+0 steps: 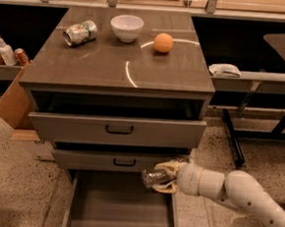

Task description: Pick water bottle from bottom drawer and place on counter

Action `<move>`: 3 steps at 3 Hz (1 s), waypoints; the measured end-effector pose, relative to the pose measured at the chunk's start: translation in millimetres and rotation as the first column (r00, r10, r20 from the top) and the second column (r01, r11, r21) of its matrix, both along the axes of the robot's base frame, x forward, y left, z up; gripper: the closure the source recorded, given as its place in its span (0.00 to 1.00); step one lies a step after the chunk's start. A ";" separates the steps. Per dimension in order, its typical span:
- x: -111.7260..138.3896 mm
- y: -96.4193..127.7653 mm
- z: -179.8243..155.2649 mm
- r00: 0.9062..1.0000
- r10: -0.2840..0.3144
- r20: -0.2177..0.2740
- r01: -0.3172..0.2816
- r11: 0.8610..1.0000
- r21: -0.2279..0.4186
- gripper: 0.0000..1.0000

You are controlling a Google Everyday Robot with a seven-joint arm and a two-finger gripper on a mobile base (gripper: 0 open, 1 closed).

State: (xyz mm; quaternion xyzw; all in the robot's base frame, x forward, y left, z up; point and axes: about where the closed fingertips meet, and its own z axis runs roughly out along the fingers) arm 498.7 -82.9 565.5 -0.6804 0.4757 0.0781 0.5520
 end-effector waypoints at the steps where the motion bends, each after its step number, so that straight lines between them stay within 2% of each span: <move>1: -2.0 -10.2 72.3 0.994 0.031 0.102 -0.029 0.999 -0.014 1.00; 2: -3.0 -15.5 149.3 0.970 0.067 0.234 -0.049 0.995 -0.081 1.00; 3: -7.1 -12.0 212.9 0.933 0.110 0.344 -0.058 0.986 -0.159 1.00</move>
Offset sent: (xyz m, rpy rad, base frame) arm -0.0034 -0.0244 0.2479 -0.1627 -0.4137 0.0864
